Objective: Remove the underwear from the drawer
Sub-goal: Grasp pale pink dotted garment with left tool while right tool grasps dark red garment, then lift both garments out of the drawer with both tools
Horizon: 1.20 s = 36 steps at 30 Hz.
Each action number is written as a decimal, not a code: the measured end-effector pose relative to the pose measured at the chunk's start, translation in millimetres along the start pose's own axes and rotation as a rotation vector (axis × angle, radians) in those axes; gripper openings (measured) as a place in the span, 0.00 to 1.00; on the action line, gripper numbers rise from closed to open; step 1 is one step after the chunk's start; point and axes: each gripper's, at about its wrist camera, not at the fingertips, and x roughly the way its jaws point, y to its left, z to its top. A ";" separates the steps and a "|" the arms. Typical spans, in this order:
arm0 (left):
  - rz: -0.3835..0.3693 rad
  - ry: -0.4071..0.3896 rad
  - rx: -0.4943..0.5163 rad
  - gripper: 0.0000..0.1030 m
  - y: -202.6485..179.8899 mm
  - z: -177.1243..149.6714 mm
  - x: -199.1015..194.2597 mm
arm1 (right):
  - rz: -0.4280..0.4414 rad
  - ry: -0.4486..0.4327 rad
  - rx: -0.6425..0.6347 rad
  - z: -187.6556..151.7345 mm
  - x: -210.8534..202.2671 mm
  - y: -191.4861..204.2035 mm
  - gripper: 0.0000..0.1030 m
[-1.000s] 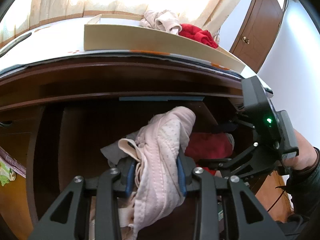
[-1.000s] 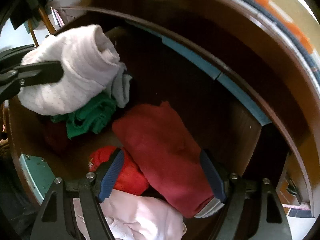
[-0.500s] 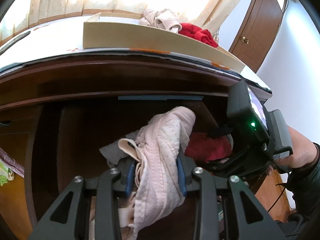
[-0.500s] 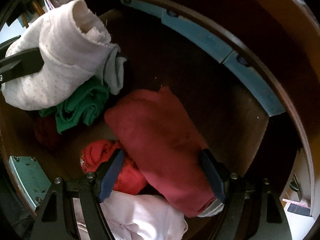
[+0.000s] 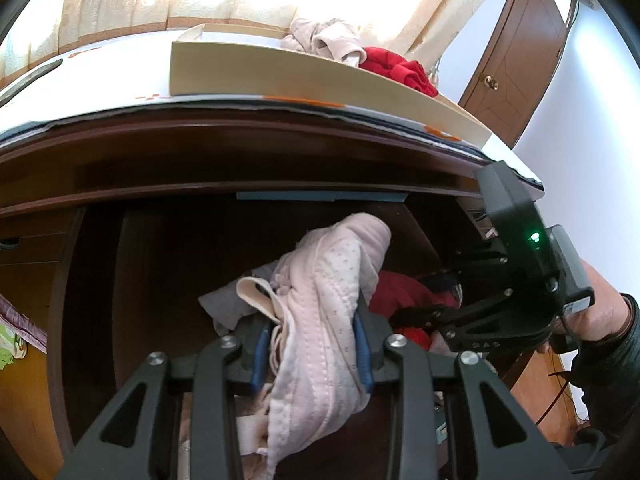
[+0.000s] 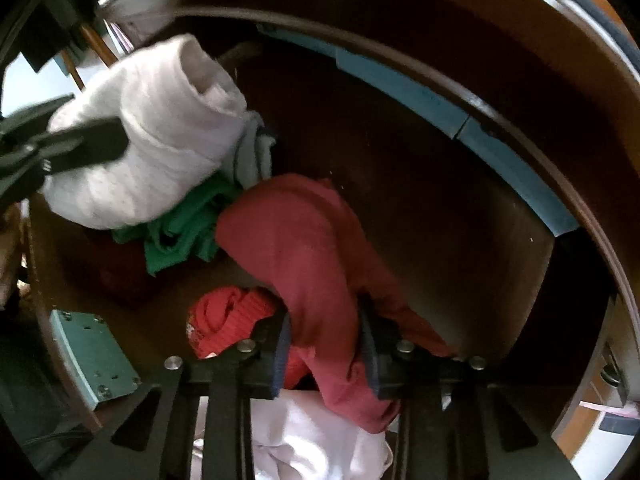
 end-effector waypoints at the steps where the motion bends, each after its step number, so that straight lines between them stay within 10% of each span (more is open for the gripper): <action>1: 0.000 -0.001 -0.001 0.32 0.5 0.0 -0.2 | 0.006 -0.018 0.003 -0.3 -2.1 -1.4 0.30; 36: -0.020 -0.143 -0.007 0.32 -6.3 4.9 -26.0 | 0.146 -0.491 0.033 -75.1 -104.4 -44.7 0.28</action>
